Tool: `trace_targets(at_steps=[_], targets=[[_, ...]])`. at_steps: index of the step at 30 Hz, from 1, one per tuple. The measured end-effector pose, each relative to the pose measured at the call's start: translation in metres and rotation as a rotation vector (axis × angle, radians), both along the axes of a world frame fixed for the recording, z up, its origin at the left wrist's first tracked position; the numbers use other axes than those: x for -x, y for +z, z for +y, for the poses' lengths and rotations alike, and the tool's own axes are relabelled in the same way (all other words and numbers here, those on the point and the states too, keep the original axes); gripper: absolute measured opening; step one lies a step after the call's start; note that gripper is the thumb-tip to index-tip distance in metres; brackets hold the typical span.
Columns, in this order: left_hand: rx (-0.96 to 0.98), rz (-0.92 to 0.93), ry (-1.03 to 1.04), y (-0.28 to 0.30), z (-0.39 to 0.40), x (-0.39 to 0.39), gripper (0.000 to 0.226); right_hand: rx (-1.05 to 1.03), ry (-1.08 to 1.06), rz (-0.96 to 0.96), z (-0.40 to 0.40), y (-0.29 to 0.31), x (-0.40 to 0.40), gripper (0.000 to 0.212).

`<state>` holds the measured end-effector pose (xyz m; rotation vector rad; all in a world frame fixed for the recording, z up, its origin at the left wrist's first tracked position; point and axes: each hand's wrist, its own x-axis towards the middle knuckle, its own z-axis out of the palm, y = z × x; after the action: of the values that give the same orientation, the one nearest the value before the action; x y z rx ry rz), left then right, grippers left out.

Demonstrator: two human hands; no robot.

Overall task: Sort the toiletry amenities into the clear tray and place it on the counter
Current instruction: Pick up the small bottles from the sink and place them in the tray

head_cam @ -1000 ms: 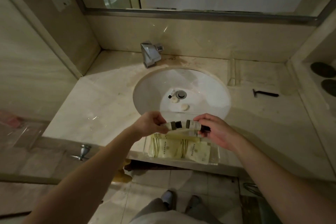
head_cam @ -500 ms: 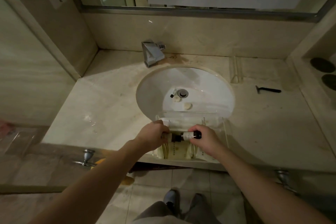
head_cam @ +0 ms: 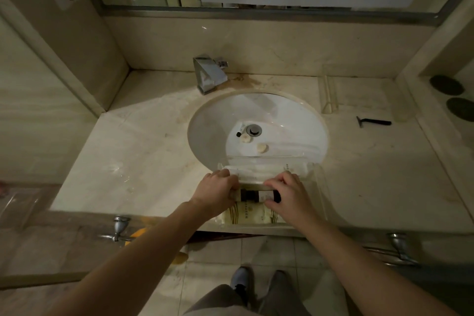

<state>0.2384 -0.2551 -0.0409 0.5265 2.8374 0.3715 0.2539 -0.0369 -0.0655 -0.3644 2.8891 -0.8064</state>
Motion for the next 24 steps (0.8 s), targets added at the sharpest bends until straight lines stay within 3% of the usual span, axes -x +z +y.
trace_targets(at_steps=[5,10,18,24], targets=[[-0.029,-0.006,-0.004,0.002,0.002,0.003,0.024,-0.154,0.002,0.016,0.021,0.001,-0.008,0.065],[-0.009,-0.021,-0.008,0.005,0.008,0.003,0.020,-0.200,0.078,0.061,0.032,-0.004,-0.011,0.050],[0.002,-0.018,0.008,0.003,0.008,0.003,0.018,-0.185,0.278,0.144,0.038,-0.009,-0.003,0.054],[-0.055,-0.041,0.046,0.016,0.003,0.019,0.029,-0.039,0.077,0.198,0.038,0.006,0.010,0.044]])
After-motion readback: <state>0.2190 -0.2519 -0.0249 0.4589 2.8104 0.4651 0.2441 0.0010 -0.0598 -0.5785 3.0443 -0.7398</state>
